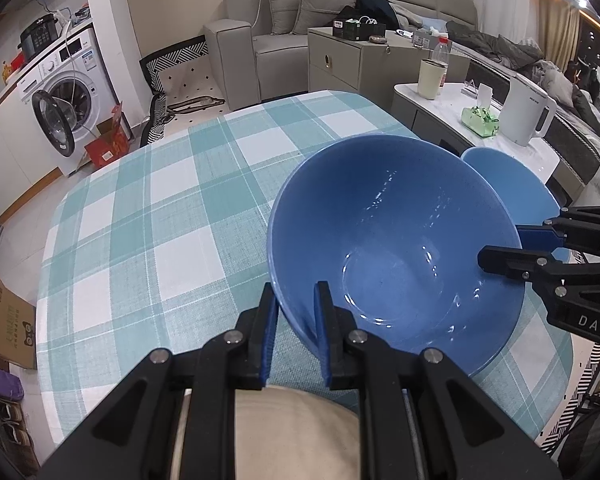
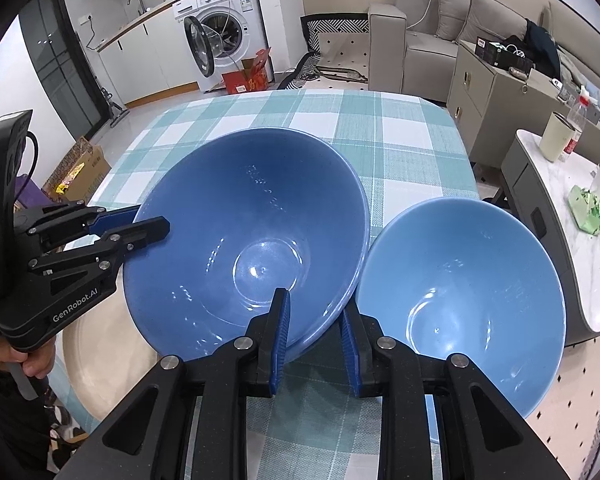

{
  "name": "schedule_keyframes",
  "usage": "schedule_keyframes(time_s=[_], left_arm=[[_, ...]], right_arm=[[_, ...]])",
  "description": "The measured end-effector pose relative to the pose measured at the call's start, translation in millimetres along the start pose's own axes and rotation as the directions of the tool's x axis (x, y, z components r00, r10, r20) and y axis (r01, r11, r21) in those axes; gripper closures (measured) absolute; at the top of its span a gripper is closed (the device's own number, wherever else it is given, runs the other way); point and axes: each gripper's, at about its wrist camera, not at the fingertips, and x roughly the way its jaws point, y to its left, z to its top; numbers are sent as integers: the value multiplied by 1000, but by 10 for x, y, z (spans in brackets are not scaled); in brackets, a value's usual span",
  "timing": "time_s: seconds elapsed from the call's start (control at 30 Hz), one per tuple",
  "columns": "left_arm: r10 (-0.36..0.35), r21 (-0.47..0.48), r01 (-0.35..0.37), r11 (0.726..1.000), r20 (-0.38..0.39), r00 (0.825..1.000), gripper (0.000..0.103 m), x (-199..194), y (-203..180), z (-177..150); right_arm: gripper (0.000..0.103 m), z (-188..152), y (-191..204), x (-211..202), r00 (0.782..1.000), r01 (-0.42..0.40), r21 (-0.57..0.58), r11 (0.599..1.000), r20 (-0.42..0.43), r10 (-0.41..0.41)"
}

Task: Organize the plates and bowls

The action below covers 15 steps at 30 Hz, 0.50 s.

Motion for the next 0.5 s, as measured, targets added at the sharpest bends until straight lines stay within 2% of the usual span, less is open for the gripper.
schedule_keyframes(time_s=[0.5], left_arm=[[1, 0, -1, 1000, -21, 1000, 87, 48, 24, -20]], right_arm=[[77, 34, 78, 35, 999, 46, -42, 998, -3, -47]])
